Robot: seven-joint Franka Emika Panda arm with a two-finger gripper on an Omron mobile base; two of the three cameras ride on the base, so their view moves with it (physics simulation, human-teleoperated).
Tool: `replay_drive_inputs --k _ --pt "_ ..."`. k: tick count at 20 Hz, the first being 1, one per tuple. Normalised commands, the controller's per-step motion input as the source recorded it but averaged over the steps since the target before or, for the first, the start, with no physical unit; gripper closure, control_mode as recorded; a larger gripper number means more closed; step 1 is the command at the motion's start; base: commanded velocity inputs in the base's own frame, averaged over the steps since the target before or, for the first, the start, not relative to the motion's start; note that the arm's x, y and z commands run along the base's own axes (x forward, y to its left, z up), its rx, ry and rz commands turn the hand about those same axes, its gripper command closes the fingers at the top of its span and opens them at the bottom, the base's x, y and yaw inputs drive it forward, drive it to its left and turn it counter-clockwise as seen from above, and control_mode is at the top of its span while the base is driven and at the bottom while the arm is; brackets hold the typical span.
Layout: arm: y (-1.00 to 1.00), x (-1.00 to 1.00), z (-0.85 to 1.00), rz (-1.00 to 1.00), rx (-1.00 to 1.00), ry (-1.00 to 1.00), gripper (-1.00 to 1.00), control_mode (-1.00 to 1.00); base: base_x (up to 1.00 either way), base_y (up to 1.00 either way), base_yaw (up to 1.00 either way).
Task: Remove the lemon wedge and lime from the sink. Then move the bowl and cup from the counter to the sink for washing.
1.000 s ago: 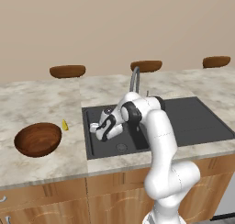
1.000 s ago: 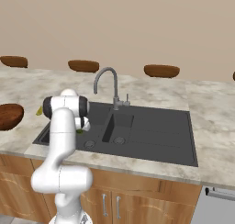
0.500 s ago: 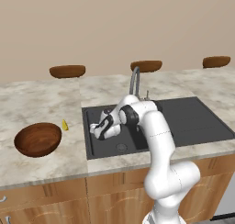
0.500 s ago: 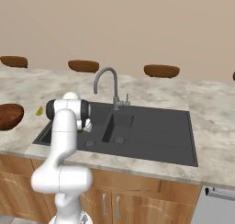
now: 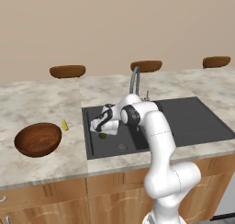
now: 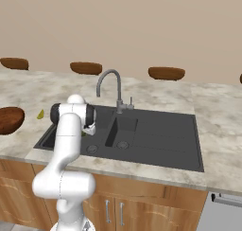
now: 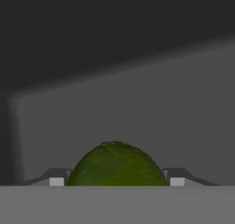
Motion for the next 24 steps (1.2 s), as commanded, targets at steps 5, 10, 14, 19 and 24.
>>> replay_drive_inputs --k 5,10,14,19,24 --pt "0.0 -0.12 0.13 -0.04 0.0 0.0 1.0 -1.0 0.0 0.0 0.0" --pt "0.0 -0.18 0.36 -0.02 0.0 0.03 1.0 -1.0 0.0 0.0 0.0" --pt "0.0 -0.25 0.44 0.0 0.0 0.1 1.0 -1.0 0.0 0.0 0.0" --pt "-0.04 -0.27 0.43 0.0 0.0 0.09 1.0 -1.0 0.0 0.0 0.0" --pt "-0.05 -0.31 0.48 0.0 0.0 0.01 1.0 -1.0 0.0 0.0 0.0"
